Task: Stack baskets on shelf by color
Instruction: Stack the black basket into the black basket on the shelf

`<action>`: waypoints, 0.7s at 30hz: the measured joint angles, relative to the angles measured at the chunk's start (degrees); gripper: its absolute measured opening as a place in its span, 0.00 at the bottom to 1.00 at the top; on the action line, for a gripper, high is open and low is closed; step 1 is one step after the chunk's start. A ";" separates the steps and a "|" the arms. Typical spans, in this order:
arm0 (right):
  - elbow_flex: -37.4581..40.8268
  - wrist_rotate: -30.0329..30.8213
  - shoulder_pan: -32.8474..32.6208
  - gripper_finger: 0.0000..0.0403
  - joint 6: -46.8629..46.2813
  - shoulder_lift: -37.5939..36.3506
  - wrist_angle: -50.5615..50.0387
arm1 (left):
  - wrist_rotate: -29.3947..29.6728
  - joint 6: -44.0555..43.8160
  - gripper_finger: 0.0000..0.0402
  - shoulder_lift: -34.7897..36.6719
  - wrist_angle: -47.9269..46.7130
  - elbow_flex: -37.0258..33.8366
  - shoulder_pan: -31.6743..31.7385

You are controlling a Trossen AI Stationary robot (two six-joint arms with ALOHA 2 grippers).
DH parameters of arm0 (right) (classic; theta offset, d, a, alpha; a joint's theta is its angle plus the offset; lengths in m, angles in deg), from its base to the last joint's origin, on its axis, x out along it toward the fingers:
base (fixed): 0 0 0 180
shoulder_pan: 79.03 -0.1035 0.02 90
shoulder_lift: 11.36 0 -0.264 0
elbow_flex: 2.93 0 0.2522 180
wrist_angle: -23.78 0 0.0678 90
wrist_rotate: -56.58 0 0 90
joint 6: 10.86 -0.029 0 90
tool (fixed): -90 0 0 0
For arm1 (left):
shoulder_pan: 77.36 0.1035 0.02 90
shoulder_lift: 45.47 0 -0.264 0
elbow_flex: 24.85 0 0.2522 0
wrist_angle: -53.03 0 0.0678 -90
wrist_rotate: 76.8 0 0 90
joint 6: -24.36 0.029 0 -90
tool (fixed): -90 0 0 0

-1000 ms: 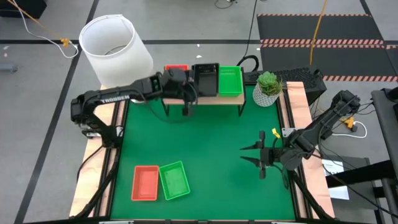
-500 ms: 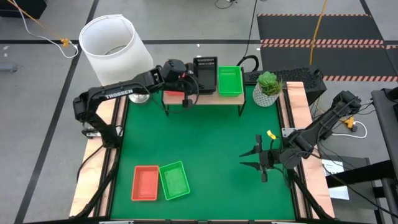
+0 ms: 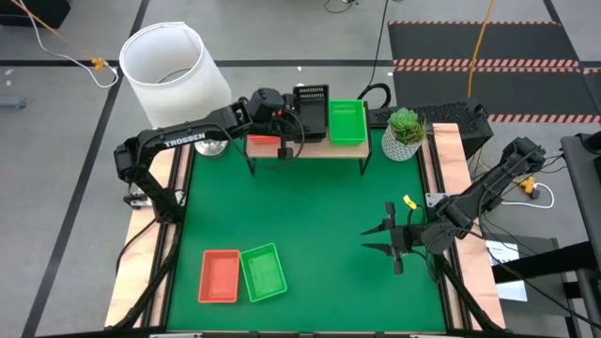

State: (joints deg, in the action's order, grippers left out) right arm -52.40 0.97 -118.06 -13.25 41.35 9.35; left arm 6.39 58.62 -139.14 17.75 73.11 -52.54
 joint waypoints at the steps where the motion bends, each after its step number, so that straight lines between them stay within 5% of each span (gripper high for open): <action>1: 0.00 0.00 0.00 0.29 0.00 0.00 0.02 | 0.02 -0.17 0.03 -0.03 -0.31 0.00 0.32; 12: 0.00 0.00 0.00 0.29 0.02 0.00 0.00 | 0.31 -0.44 0.02 -1.42 -2.33 0.00 1.92; 21: 0.00 0.00 0.00 0.29 0.04 0.00 -0.04 | 0.35 -0.91 0.15 -1.95 -2.15 0.00 2.16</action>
State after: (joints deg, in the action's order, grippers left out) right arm -52.40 0.97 -118.06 -13.21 41.35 9.31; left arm 6.74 57.71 -141.08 15.60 73.11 -50.38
